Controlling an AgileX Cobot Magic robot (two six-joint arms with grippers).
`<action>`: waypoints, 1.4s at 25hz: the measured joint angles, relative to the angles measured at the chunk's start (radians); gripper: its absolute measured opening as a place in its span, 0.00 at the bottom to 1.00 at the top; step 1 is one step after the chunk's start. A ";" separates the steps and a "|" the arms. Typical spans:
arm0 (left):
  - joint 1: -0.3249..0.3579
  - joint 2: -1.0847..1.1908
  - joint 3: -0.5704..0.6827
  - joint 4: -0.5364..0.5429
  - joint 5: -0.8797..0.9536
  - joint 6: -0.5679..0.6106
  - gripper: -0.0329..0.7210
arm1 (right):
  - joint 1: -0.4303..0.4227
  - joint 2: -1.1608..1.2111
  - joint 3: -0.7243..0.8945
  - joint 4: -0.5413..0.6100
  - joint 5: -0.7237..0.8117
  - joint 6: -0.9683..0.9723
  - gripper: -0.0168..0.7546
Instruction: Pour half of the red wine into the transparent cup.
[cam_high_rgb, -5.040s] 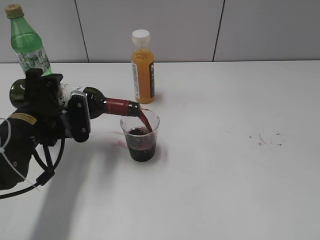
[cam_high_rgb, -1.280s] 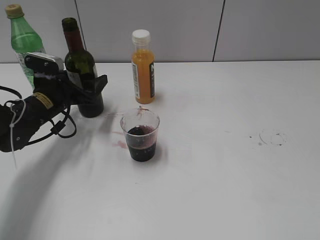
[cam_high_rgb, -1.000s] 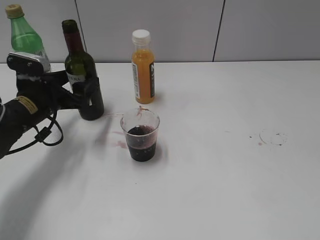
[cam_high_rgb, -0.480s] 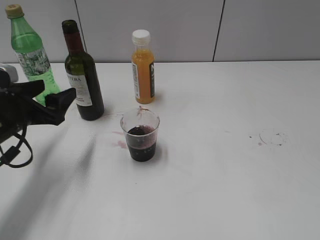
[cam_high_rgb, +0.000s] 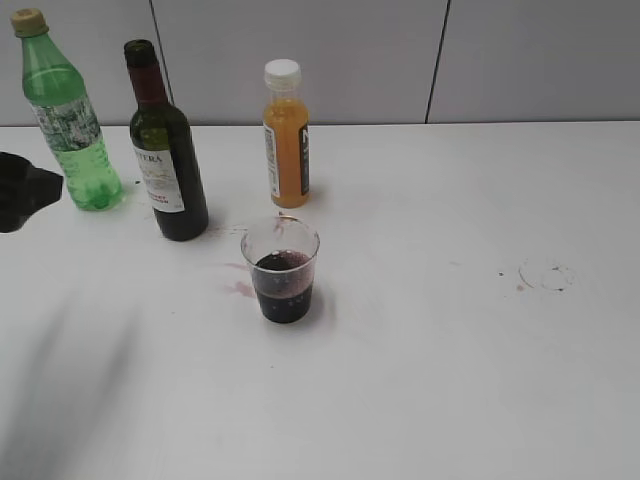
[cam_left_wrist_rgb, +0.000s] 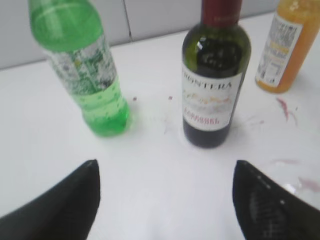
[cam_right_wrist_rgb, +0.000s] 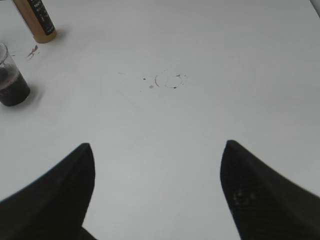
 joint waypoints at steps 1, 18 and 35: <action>0.003 -0.011 -0.046 -0.003 0.123 0.000 0.85 | 0.000 0.000 0.000 0.000 0.000 0.001 0.79; 0.198 -0.109 -0.357 -0.068 1.008 0.000 0.82 | 0.000 0.000 0.000 0.000 0.000 0.002 0.79; 0.202 -0.678 -0.044 -0.060 1.082 -0.018 0.82 | 0.000 0.000 0.000 0.000 0.000 0.000 0.79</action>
